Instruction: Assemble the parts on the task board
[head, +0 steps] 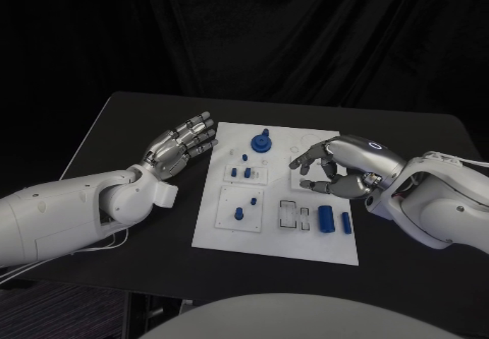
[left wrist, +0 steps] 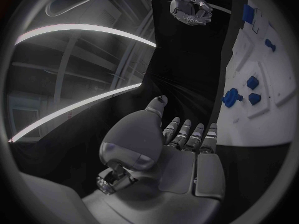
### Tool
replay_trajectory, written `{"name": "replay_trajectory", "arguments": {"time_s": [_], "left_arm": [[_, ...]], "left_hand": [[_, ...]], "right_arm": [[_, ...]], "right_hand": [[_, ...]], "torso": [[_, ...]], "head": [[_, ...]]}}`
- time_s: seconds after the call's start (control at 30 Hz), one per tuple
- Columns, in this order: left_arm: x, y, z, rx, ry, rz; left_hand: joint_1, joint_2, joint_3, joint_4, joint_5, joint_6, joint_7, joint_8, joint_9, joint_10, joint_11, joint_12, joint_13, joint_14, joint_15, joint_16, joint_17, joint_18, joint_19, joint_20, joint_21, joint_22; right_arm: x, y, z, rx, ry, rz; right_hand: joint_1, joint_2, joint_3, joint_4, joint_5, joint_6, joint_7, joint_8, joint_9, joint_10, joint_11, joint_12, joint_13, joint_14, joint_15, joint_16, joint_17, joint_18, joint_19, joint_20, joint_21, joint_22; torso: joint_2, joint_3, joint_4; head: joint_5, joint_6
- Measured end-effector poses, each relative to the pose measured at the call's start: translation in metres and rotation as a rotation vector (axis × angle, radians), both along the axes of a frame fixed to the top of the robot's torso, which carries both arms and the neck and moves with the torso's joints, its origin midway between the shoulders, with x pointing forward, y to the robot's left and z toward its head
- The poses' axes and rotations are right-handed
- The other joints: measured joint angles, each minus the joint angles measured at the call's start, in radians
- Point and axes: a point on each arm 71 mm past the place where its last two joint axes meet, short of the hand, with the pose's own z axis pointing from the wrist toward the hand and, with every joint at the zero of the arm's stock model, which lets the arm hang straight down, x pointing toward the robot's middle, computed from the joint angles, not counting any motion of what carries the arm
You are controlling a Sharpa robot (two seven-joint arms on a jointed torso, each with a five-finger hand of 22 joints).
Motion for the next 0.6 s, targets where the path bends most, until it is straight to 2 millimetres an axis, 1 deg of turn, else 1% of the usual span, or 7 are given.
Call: {"name": "replay_trajectory", "arguments": {"time_s": [0.2,0.23,0.3,0.37,0.43,0.57,0.6], "left_arm": [[-0.001,-0.001,0.0,-0.005,0.004,0.004],[-0.001,-0.001,0.0,-0.005,0.005,0.004],[-0.001,-0.001,0.0,-0.007,0.005,0.005],[-0.001,-0.001,0.001,-0.009,0.005,0.005],[-0.001,-0.002,0.001,-0.011,0.004,0.005],[-0.003,0.0,0.002,-0.016,0.0,0.008],[-0.003,0.0,0.002,-0.016,-0.001,0.01]], "left_hand": [[0.0,0.0,0.0,0.0,0.0,0.0,0.0,0.004,0.0,0.0,0.0,0.004,0.0,0.0,0.0,0.0,0.0,0.0,0.0,0.0,0.0,0.0],[0.0,0.0,0.0,0.0,0.0,0.0,0.0,0.004,0.0,0.0,0.0,0.004,0.0,0.0,0.0,0.0,0.0,0.0,0.0,0.0,0.0,0.0],[0.0,0.0,0.0,0.0,0.0,0.0,0.0,0.004,0.0,0.0,0.0,0.004,0.0,0.0,0.0,0.0,0.0,0.0,0.0,0.0,0.0,0.0],[0.0,0.0,0.004,-0.005,0.005,0.005,0.005,0.004,0.002,0.0,0.0,0.013,0.001,0.0,0.0,0.007,0.001,0.0,0.0,0.0,0.003,0.003],[0.0,0.0,0.005,-0.005,0.005,0.008,0.002,0.004,0.002,0.0,0.0,0.016,0.002,0.0,0.0,0.008,0.002,0.0,0.0,0.0,0.004,0.006],[0.0,0.0,0.008,-0.008,0.009,0.009,0.002,0.008,0.002,0.0,0.0,0.016,0.002,0.0,0.0,0.01,0.002,0.0,0.0,0.0,0.004,0.005],[0.0,0.0,0.008,-0.008,0.009,0.009,0.002,0.008,0.002,0.0,0.0,0.016,0.002,0.0,0.0,0.012,0.002,0.0,0.0,0.0,0.004,0.005]], "right_arm": [[0.0,-0.024,-0.004,0.016,0.092,-0.107],[0.0,-0.027,-0.006,0.011,0.111,-0.125],[-0.001,-0.033,-0.013,-0.008,0.159,-0.165],[-0.002,-0.037,-0.02,-0.031,0.202,-0.198],[-0.004,-0.041,-0.028,-0.064,0.253,-0.237],[-0.008,-0.046,-0.04,-0.128,0.332,-0.308],[-0.009,-0.047,-0.041,-0.137,0.342,-0.318]], "right_hand": [[-0.015,-0.012,0.002,0.045,-0.012,0.046,-0.019,0.052,0.02,-0.013,-0.049,0.493,0.386,0.075,-0.034,0.069,0.111,-0.002,0.067,-0.037,0.143,0.0],[-0.027,-0.014,-0.003,0.053,-0.012,0.049,-0.021,0.058,0.023,0.046,-0.05,0.554,0.479,0.093,-0.037,0.092,0.146,-0.018,0.083,-0.038,0.186,0.0],[-0.097,-0.011,-0.041,0.096,-0.031,0.088,-0.035,0.101,0.043,0.403,-0.053,0.766,0.89,0.143,-0.041,0.177,0.285,-0.048,0.136,-0.042,0.336,0.0],[-0.159,0.001,-0.077,0.135,-0.031,0.1,-0.048,0.153,0.075,0.59,-0.064,0.855,1.038,0.156,-0.052,0.235,0.379,-0.047,0.152,-0.051,0.428,0.0],[-0.235,0.018,-0.111,0.174,-0.018,0.097,-0.064,0.223,0.124,0.63,-0.079,0.885,1.064,0.158,-0.062,0.283,0.408,-0.064,0.158,-0.059,0.488,0.0],[-0.387,0.066,-0.159,0.191,0.018,-0.031,-0.099,0.522,0.374,0.64,-0.1,0.889,1.07,0.157,-0.084,0.305,0.413,-0.071,0.157,-0.08,0.567,0.0],[-0.403,0.068,-0.163,0.192,0.02,-0.033,-0.101,0.54,0.389,0.64,-0.102,0.889,1.07,0.158,-0.086,0.308,0.413,-0.073,0.156,-0.083,0.572,0.0]], "torso": [[0.0,-0.0016,-0.0004],[0.001,-0.0016,-0.0015],[0.002,-0.0013,-0.003],[0.003,-0.0006,-0.0032],[0.003,-0.0003,-0.0026],[0.005,0.0006,0.0005],[0.005,0.0006,0.0008]], "head": [[-0.044,0.0],[-0.052,0.0],[-0.069,0.0],[-0.093,0.0],[-0.112,0.0],[-0.14,0.0],[-0.141,0.0]]}}
